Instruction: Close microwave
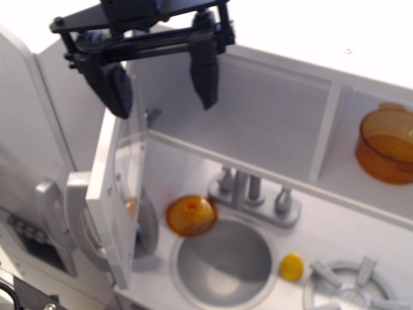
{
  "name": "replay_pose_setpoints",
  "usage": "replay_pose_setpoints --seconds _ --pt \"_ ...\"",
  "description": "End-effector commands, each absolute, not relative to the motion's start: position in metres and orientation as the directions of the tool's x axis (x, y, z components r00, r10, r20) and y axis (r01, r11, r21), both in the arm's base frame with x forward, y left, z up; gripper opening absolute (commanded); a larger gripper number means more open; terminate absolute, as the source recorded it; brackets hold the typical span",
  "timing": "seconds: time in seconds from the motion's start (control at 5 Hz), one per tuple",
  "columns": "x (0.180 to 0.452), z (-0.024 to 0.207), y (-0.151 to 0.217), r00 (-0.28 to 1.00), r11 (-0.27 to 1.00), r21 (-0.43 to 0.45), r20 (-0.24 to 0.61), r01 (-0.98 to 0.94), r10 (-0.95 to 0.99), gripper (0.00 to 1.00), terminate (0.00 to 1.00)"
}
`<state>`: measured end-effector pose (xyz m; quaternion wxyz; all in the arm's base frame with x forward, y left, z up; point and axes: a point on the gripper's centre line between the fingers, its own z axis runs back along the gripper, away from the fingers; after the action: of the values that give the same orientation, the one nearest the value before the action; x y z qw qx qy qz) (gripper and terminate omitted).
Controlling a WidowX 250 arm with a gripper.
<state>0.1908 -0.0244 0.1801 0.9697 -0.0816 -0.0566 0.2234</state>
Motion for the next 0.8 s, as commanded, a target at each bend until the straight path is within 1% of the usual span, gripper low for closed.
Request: replay_pose_setpoints --seconds 0.0,0.2,0.4,0.6 --pt "0.193 0.154 0.014 0.889 0.896 -0.074 0.114 -0.437 0.443 1.0 0.0" --pt "0.195 0.147 0.033 0.892 0.899 -0.052 0.118 -0.434 0.437 1.0 0.0" --pt "0.19 0.14 0.037 0.888 0.897 -0.045 0.124 -0.44 0.442 1.0 0.0" --pt "0.189 0.126 0.036 0.885 0.894 -0.025 0.128 -0.448 0.447 1.0 0.0"
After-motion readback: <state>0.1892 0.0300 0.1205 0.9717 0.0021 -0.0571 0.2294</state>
